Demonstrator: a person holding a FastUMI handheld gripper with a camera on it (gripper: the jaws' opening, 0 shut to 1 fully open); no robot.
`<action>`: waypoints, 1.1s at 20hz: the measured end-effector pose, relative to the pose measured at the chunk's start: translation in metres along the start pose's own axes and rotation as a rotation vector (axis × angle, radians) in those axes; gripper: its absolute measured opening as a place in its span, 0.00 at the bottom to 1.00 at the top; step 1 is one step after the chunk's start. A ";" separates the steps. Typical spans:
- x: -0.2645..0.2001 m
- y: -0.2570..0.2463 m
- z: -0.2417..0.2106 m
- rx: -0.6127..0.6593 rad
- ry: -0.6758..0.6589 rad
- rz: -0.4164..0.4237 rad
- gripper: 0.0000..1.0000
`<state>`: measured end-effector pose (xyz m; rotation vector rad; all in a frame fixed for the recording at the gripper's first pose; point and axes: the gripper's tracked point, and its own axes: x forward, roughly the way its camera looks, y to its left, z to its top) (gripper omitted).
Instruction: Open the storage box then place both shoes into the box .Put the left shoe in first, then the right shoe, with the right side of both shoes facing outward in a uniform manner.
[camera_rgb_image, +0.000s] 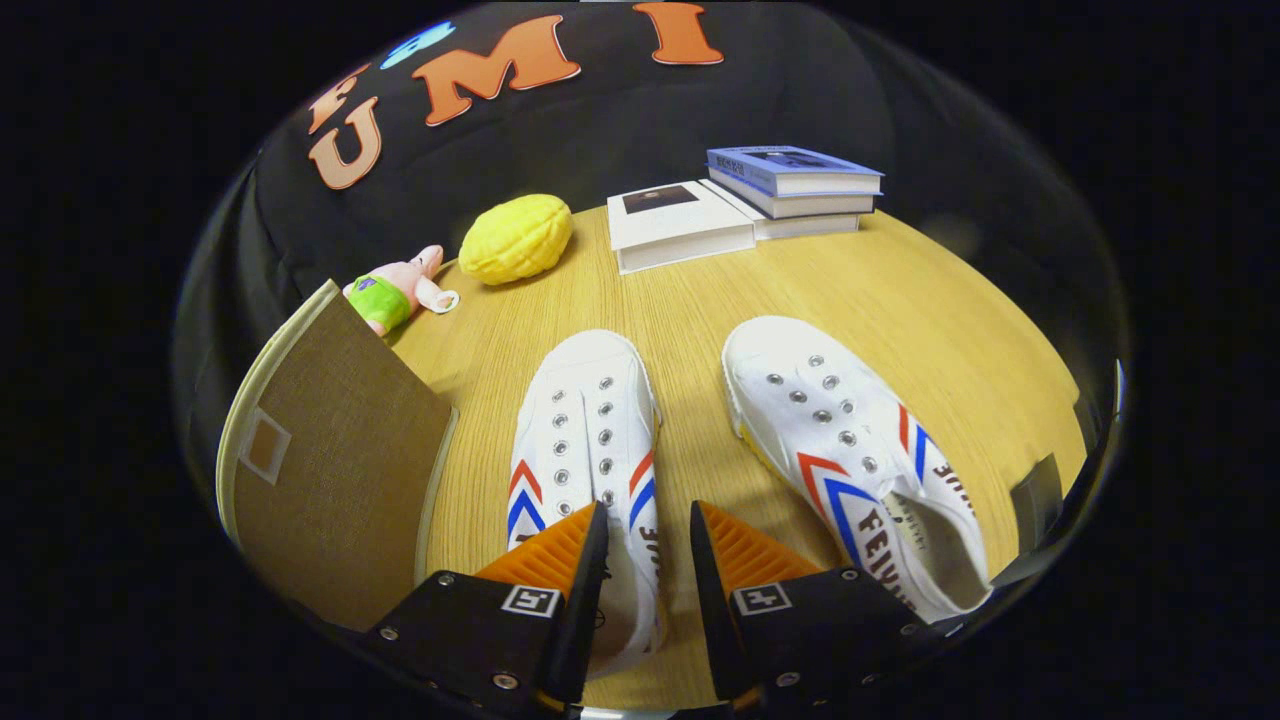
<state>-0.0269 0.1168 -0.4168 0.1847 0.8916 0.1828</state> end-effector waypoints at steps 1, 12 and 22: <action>0.003 0.001 0.004 0.009 -0.010 0.007 0.44; -0.003 0.010 0.008 0.163 0.006 0.065 0.00; -0.104 0.067 0.124 0.159 -0.239 0.123 0.00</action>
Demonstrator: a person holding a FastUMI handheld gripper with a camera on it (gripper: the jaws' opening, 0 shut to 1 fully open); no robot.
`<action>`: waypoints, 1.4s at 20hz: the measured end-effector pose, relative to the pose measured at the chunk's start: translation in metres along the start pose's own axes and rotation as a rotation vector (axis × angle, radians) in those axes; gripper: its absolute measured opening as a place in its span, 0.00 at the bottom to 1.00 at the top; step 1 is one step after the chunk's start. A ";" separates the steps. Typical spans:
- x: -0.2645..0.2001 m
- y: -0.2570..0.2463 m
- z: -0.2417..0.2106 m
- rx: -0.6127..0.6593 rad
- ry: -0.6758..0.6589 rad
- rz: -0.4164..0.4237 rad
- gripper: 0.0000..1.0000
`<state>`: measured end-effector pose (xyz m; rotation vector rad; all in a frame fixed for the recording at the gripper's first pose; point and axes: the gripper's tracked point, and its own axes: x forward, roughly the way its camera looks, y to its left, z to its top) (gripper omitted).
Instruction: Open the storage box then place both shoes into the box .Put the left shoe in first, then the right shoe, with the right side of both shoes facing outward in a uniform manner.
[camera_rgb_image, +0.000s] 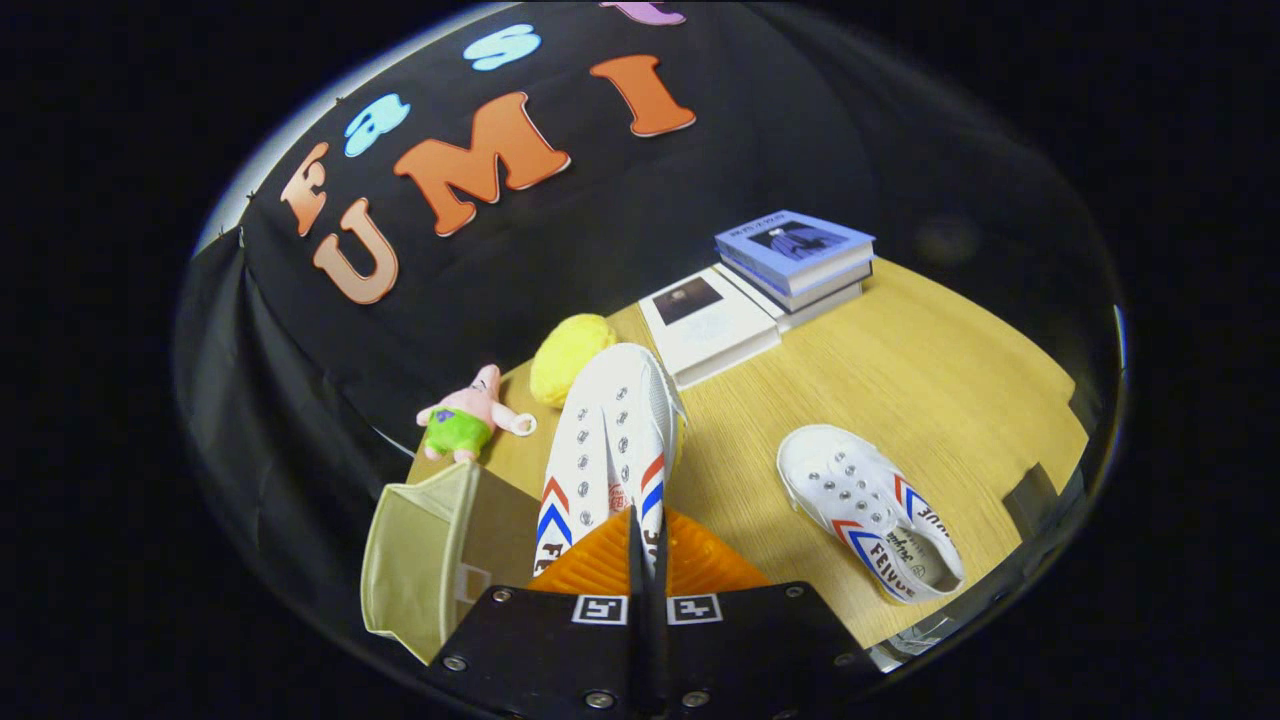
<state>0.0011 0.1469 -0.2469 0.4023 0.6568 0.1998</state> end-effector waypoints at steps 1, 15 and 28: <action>-0.006 0.018 0.010 -0.002 -0.027 0.024 0.00; 0.022 0.203 -0.082 -0.219 0.056 0.270 0.00; 0.006 0.195 -0.142 -0.237 0.197 0.233 0.00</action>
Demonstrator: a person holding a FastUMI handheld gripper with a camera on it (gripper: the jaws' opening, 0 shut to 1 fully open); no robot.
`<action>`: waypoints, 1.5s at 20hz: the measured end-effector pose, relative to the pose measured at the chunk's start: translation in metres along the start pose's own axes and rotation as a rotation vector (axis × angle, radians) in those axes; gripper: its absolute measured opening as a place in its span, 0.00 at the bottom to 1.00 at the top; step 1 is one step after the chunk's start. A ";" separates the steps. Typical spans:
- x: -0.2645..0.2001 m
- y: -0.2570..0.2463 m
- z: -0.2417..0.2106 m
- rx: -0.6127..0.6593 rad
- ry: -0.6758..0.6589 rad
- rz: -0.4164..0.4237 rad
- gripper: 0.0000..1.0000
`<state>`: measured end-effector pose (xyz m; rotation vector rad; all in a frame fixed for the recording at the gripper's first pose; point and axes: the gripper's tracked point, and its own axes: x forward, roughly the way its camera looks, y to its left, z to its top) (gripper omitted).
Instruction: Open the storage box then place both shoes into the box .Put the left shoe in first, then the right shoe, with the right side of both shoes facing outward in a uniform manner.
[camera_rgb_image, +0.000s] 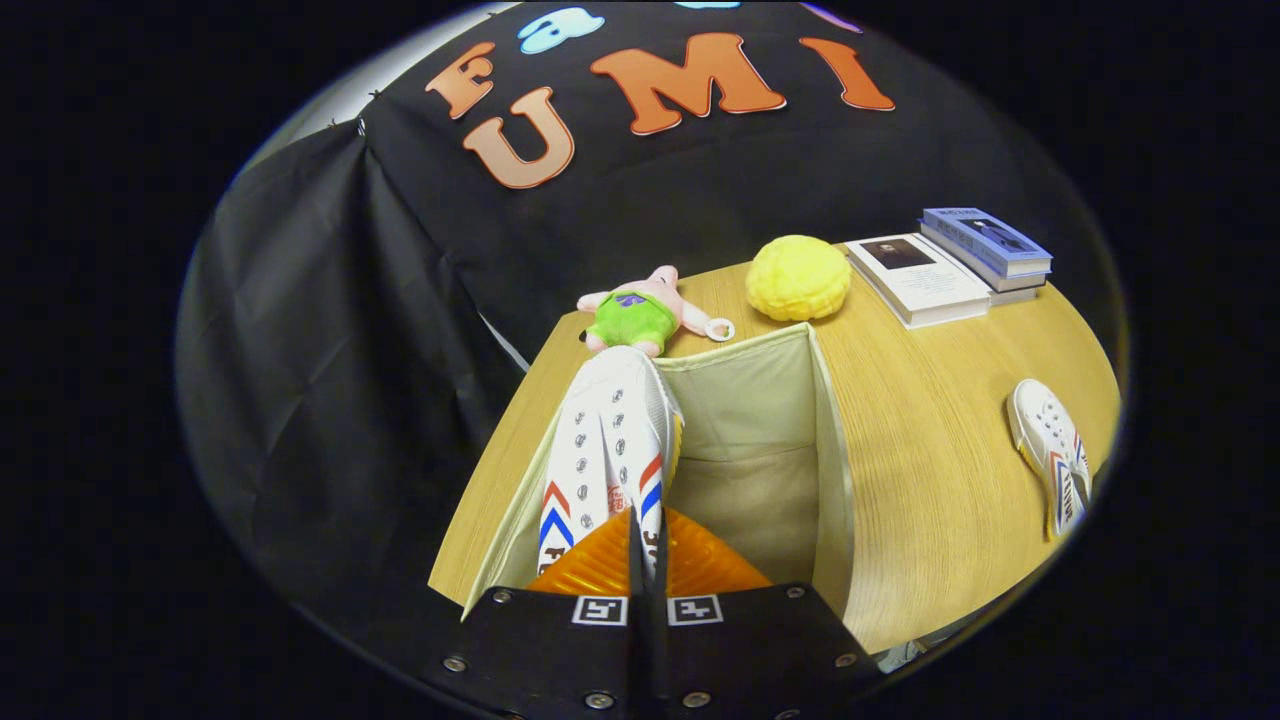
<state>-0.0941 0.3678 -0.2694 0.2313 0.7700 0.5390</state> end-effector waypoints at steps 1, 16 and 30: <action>0.002 0.001 -0.001 -0.004 0.002 0.001 0.00; -0.023 -0.043 0.066 0.019 -0.113 -0.048 0.99; -0.116 -0.323 0.071 0.092 -0.173 -0.435 0.99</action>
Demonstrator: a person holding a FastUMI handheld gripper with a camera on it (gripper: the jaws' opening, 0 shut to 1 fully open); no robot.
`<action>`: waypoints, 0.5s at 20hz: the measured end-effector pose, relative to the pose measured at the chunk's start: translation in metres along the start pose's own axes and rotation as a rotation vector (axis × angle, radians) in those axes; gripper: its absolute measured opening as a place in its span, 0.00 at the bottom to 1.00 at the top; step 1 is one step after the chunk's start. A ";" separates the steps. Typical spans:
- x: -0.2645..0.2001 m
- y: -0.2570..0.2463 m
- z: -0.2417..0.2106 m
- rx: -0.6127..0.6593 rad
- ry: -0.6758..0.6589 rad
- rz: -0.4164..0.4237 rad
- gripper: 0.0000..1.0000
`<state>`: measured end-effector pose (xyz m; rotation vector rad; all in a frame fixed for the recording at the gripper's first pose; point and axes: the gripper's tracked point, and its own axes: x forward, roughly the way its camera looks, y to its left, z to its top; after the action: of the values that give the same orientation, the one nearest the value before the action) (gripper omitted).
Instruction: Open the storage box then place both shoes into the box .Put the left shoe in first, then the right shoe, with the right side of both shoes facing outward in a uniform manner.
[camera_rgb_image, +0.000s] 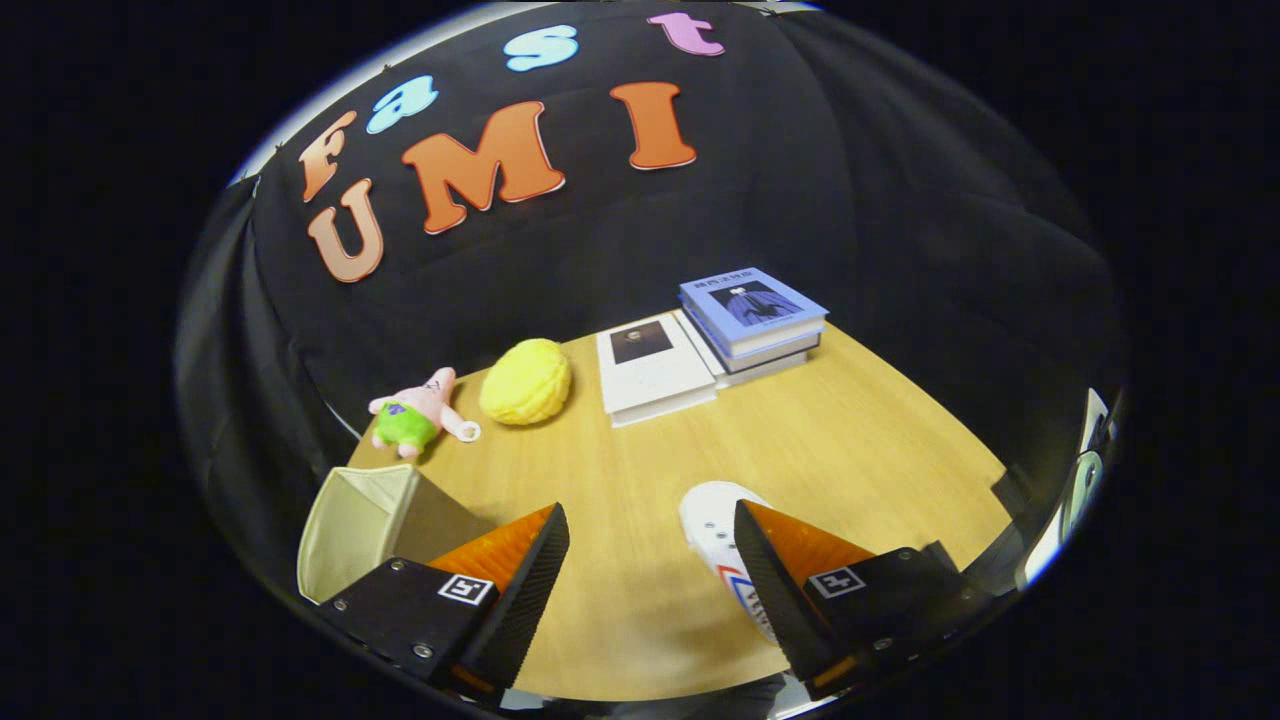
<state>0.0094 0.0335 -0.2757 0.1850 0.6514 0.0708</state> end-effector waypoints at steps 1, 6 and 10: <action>0.002 -0.020 -0.006 -0.011 0.015 -0.021 0.99; 0.019 -0.087 -0.049 -0.044 0.122 -0.076 0.94; 0.037 -0.098 -0.079 -0.041 0.189 -0.039 0.78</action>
<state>-0.0087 -0.0466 -0.3782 0.1272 0.8412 0.0645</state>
